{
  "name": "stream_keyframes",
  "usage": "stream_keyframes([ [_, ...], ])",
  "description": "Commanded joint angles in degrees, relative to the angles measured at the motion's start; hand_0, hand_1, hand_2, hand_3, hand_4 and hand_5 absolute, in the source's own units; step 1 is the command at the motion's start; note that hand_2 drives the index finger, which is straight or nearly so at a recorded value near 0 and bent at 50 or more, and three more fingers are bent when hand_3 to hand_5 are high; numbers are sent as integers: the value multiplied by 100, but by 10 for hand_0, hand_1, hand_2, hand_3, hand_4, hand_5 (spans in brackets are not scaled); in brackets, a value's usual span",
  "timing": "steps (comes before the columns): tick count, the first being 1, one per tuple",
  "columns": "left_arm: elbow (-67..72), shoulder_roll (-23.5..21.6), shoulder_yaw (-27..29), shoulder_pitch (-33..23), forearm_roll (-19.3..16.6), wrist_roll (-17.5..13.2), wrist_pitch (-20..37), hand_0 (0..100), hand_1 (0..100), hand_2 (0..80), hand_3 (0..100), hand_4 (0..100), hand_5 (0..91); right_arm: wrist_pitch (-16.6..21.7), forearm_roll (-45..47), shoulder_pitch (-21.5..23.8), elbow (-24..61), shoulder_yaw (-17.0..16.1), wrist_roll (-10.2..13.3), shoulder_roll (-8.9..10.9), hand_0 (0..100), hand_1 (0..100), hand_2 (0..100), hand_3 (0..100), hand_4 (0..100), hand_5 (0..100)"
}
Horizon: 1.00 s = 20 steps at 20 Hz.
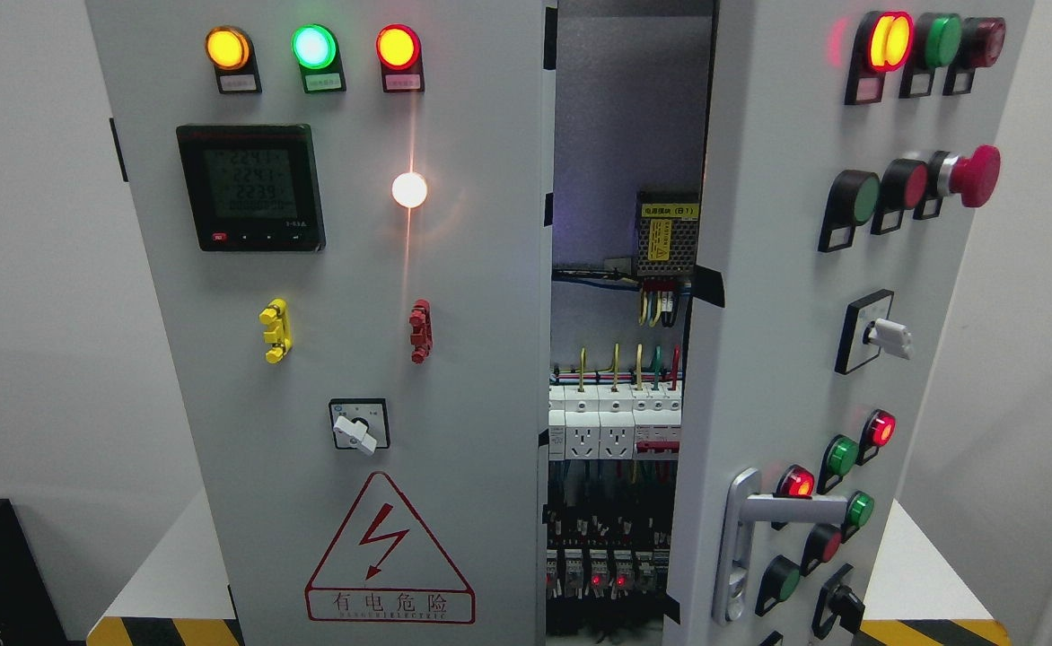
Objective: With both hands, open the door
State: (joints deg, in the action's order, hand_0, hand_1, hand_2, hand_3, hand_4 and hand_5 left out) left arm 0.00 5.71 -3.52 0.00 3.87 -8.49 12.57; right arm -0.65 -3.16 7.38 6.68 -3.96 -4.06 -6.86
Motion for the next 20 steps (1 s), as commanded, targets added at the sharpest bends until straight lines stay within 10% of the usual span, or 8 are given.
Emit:
stream_keyframes([
  [1, -70, 0, 0, -176, 0, -3, 0, 0, 0, 0, 0, 0, 0, 4, 0, 0, 0, 0, 2, 0, 0, 0, 0, 0, 0, 0],
  [20, -904, -158, -9, -246, 9, -12, 17, 0, 0, 0, 0, 0, 0, 4, 9, 0, 0, -8, 2, 0, 0, 0, 0, 0, 0, 0],
])
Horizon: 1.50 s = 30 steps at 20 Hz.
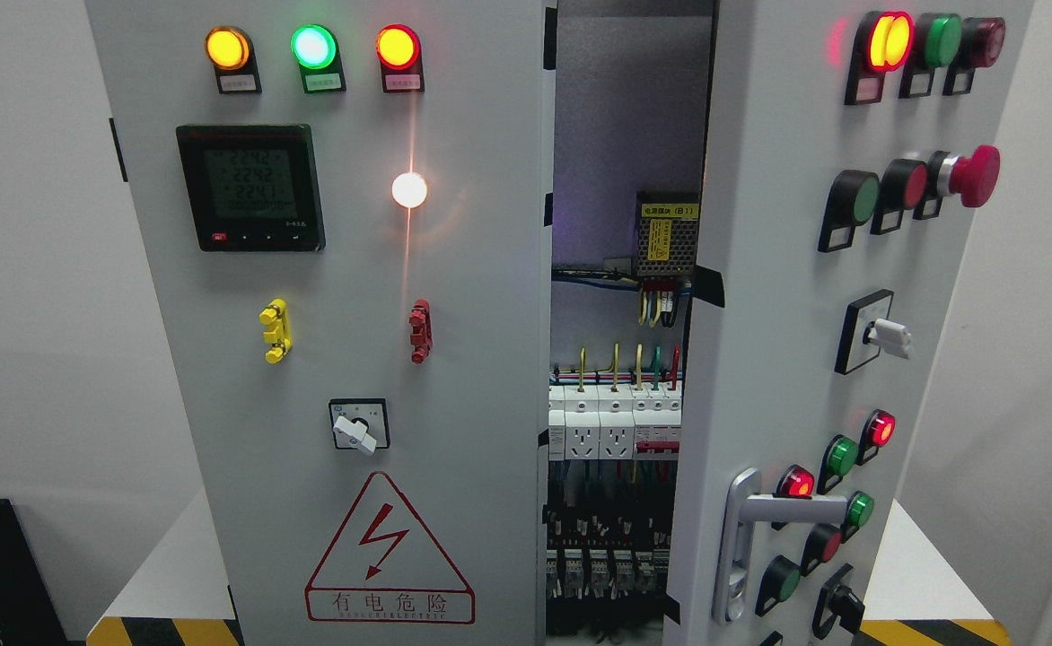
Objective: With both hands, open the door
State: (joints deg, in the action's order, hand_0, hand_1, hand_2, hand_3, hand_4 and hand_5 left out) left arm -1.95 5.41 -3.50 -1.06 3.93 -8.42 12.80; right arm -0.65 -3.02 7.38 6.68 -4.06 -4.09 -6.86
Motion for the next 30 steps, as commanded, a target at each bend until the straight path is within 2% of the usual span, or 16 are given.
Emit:
stream_keyframes([
  [1, -841, -154, -27, -140, 3, -11, 3, 0, 0, 0, 0, 0, 0, 3, -5, 0, 0, 2, 4, 0, 0, 0, 0, 0, 0, 0],
  [6, -2070, -268, -97, -342, 3, -19, 3, 0, 0, 0, 0, 0, 0, 3, -5, 0, 0, 2, 4, 0, 0, 0, 0, 0, 0, 0],
  [9, -2546, -356, -737, -360, 29, -19, 3, 0, 0, 0, 0, 0, 0, 3, -5, 0, 0, 2, 4, 0, 0, 0, 0, 0, 0, 0],
  [11, -2915, -636, -1168, -378, 46, -19, 3, 0, 0, 0, 0, 0, 0, 3, -5, 0, 0, 11, 4, 0, 0, 0, 0, 0, 0, 0],
  [15, -3890, -1006, -1416, -729, 248, -19, -32, 0, 0, 0, 0, 0, 0, 3, -5, 0, 0, 2, 4, 0, 0, 0, 0, 0, 0, 0],
  [19, -5084, -1603, -1881, -1010, 337, -11, -58, 0, 0, 0, 0, 0, 0, 3, -5, 0, 0, 2, 4, 0, 0, 0, 0, 0, 0, 0],
  [23, -6455, -2113, -1926, -1318, 748, -10, -67, 0, 0, 0, 0, 0, 0, 3, -5, 0, 0, 2, 4, 0, 0, 0, 0, 0, 0, 0],
  [30, -8364, -2983, -1926, -1547, 1478, -10, -67, 0, 0, 0, 0, 0, 0, 3, -5, 0, 0, 2, 4, 0, 0, 0, 0, 0, 0, 0],
])
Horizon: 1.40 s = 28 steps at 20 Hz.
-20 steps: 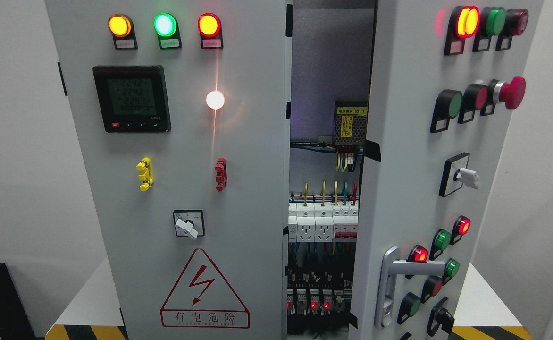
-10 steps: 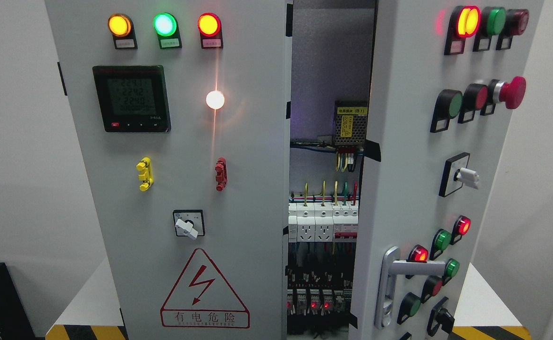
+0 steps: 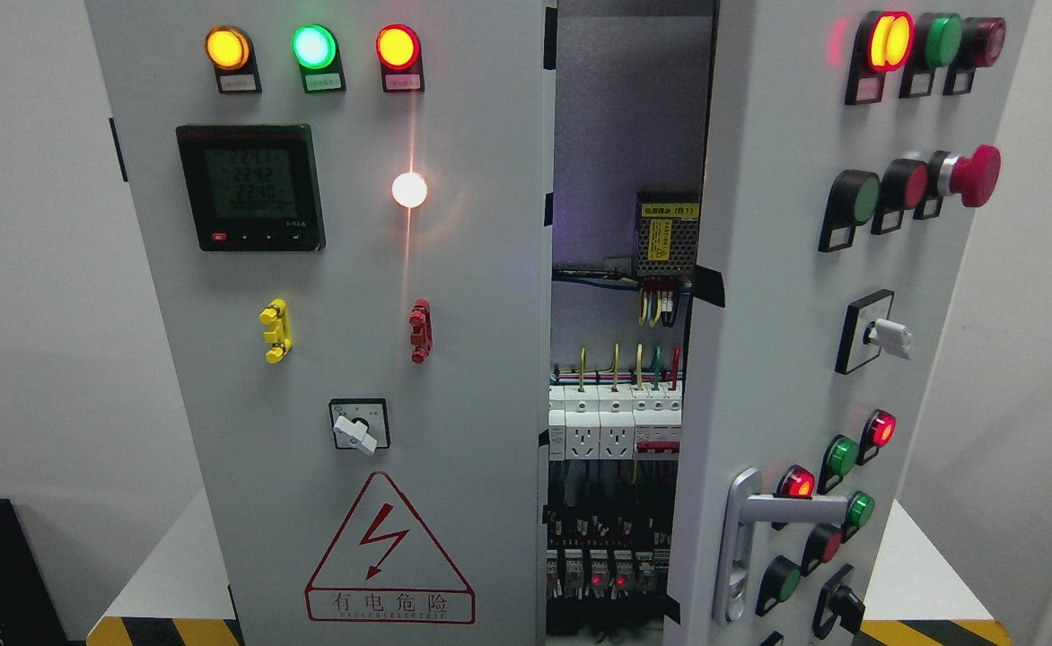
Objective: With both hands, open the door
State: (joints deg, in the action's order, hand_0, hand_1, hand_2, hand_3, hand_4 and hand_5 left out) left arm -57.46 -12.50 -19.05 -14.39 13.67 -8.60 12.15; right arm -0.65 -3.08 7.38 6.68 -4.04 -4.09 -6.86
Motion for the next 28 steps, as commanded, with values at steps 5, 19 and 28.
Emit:
stream_keyframes([
  [5, -3709, -1789, -380, -222, 927, 8, -2, 0, 0, 0, 0, 0, 0, 4, 0, 0, 0, 0, 5, 0, 0, 0, 0, 0, 0, 0],
  [19, -5741, -3635, -521, 146, 2446, 8, 60, 0, 0, 0, 0, 0, 0, 4, 0, 0, 0, 0, 5, 0, 0, 0, 0, 0, 0, 0],
  [28, -6216, -4805, -538, 1130, 3669, -1, 69, 0, 0, 0, 0, 0, 0, 4, 0, 0, 0, 0, 5, 0, 0, 0, 0, 0, 0, 0],
])
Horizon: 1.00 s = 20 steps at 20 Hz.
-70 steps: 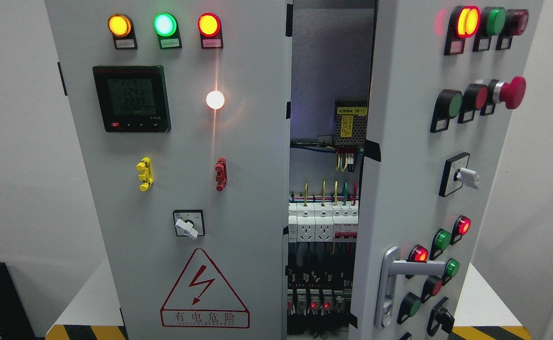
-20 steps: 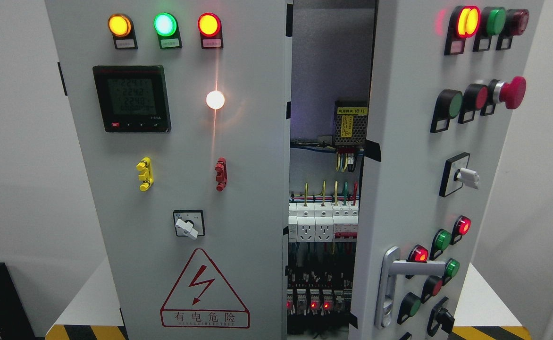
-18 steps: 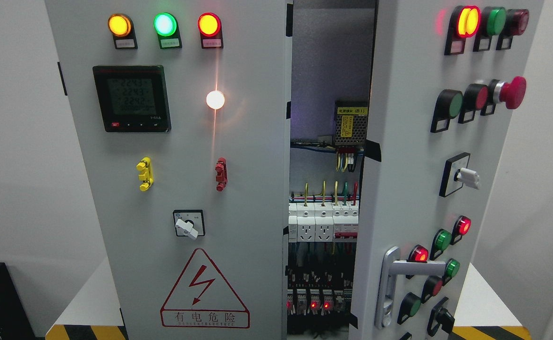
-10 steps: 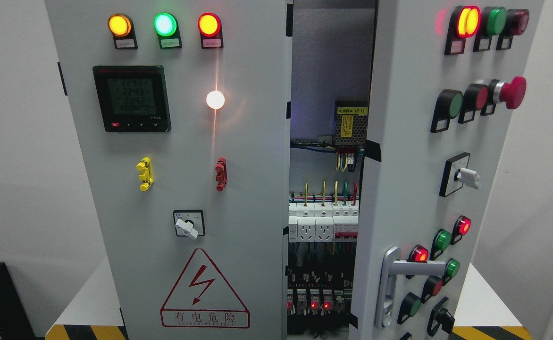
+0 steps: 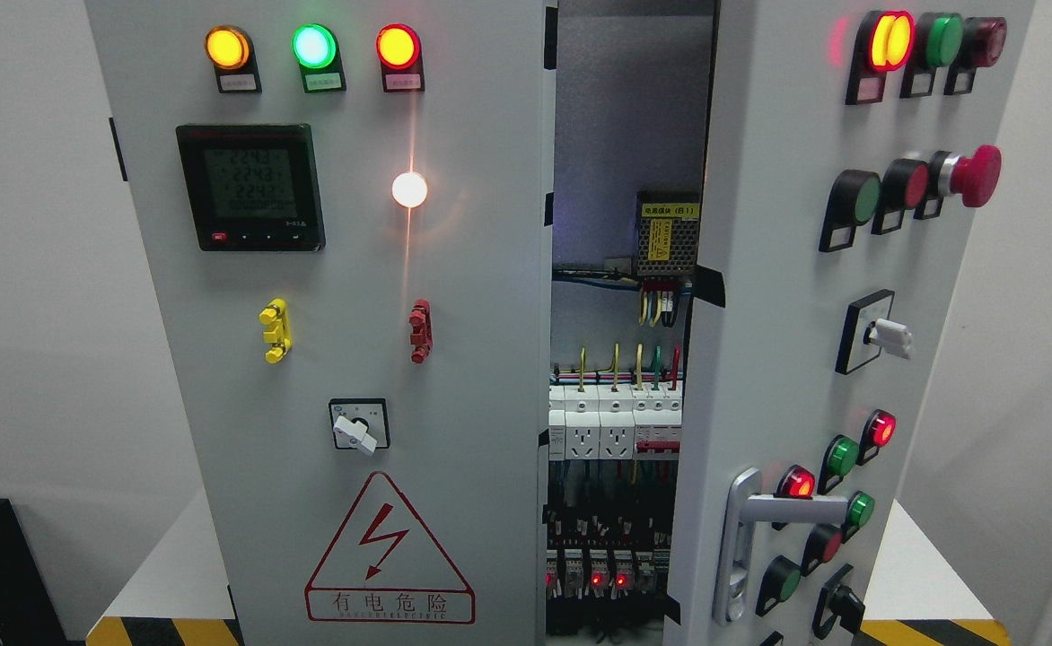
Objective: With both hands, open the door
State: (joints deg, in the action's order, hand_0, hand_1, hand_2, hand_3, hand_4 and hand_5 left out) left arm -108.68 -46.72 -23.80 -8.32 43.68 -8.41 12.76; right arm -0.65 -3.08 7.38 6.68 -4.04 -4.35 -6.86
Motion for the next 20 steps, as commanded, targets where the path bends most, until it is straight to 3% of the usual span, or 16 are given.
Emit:
stream_keyframes([
  [1, -1111, -1453, -64, 646, 772, -21, 7, 0, 0, 0, 0, 0, 0, 3, 0, 0, 0, 0, 30, 0, 0, 0, 0, 0, 0, 0],
  [4, -1181, -1594, -81, 936, 1036, -21, 7, 0, 0, 0, 0, 0, 0, 3, 0, 0, 0, 0, 30, 0, 0, 0, 0, 0, 0, 0],
  [10, -1199, -1559, -309, 1560, 1089, -21, -1, 0, 0, 0, 0, 0, 0, 3, 0, 0, 0, 0, 30, 0, 0, 0, 0, 0, 0, 0],
  [20, -1129, -1032, -1267, 3098, 1396, -21, -107, 0, 0, 0, 0, 0, 0, 3, 0, 0, 0, 0, 22, 0, 0, 0, 0, 0, 0, 0],
])
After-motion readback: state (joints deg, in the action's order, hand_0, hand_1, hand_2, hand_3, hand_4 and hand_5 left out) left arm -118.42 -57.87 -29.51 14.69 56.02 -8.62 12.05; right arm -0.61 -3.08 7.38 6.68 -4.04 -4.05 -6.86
